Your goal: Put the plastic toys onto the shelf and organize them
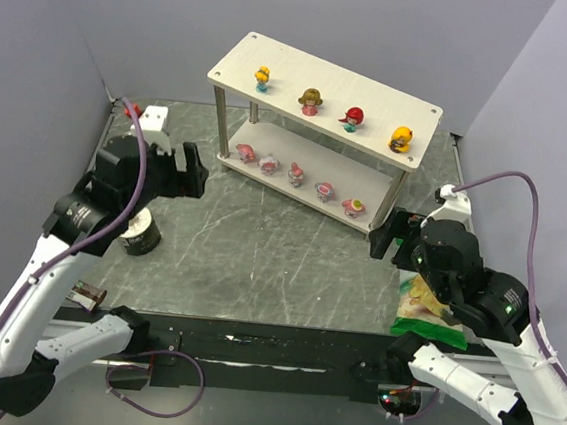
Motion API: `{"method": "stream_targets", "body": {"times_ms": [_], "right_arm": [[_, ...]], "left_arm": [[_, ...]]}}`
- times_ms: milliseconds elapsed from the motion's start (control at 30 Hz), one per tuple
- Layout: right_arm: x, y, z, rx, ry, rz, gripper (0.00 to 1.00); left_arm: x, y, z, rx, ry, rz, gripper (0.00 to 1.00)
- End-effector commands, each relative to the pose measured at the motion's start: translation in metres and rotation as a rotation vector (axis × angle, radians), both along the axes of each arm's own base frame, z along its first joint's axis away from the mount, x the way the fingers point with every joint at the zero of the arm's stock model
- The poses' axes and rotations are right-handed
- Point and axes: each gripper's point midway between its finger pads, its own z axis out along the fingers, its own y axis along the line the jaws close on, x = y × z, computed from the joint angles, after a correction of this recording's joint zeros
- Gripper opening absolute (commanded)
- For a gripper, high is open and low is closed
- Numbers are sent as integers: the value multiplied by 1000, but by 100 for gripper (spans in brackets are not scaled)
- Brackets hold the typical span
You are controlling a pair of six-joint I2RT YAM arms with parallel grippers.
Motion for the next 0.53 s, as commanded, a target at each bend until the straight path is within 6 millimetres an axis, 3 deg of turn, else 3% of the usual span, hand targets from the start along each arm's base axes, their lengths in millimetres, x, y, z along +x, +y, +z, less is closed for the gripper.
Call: {"method": "stream_targets", "body": {"times_ms": [0,333,500], "right_arm": [[0,-13,6,-15,-27,-45,96],[-5,-9,-1,52,-21,-47,96],[-7,-7,-2,71,-9,-44,96]], "left_arm": [[-14,11,-12,-74,31,78,96],[-13,7,-22,-58,50,52,96],[-11,5,-13,-69,30,45,96]]}}
